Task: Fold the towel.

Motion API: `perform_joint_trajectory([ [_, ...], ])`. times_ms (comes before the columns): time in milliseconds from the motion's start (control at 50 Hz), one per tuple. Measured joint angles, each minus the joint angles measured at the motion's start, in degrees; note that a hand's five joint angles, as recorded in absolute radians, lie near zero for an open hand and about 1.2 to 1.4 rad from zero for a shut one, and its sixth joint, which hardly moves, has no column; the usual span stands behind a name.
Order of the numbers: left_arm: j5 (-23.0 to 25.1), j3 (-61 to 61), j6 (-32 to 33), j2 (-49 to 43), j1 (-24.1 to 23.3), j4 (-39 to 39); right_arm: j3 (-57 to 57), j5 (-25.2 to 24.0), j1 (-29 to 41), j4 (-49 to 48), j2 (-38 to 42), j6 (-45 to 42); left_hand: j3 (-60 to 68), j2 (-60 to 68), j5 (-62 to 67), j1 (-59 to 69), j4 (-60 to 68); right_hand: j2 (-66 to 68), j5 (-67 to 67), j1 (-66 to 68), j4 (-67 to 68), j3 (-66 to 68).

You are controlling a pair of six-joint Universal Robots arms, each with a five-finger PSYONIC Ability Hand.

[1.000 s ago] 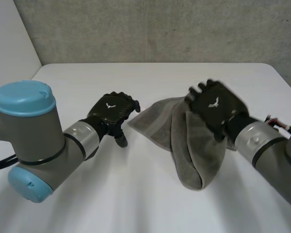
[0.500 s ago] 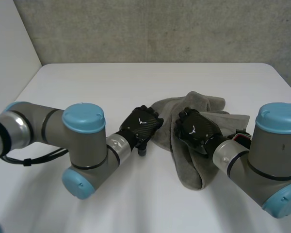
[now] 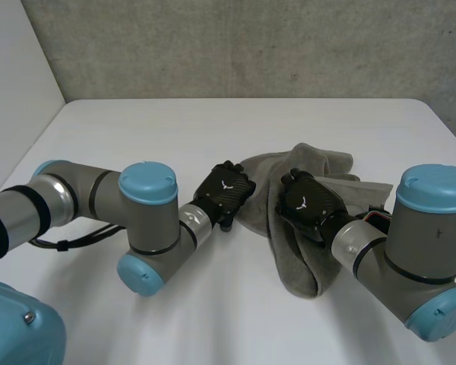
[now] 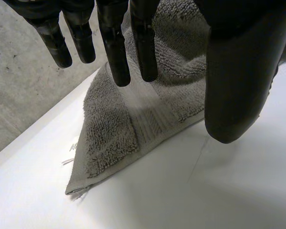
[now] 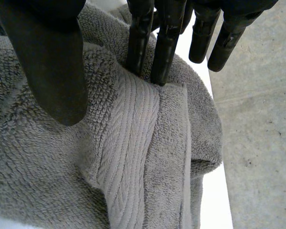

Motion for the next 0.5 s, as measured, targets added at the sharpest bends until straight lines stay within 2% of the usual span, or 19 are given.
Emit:
perform_joint_trajectory([
  [280,0.17,7.03,0.08,-4.35,0.78,-1.62,0.64,-0.2,-0.01,-0.04,0.41,2.04,0.0,2.2,2.13,2.29,0.0,-0.03,0.03,-0.03,0.0,0.0],
  [500,0.34,13.65,-0.13,-8.04,0.9,-6.89,0.66,-0.17,-0.01,-0.06,0.58,2.08,0.0,5.18,4.89,5.05,0.0,-0.06,0.03,-0.11,0.0,0.0],
])
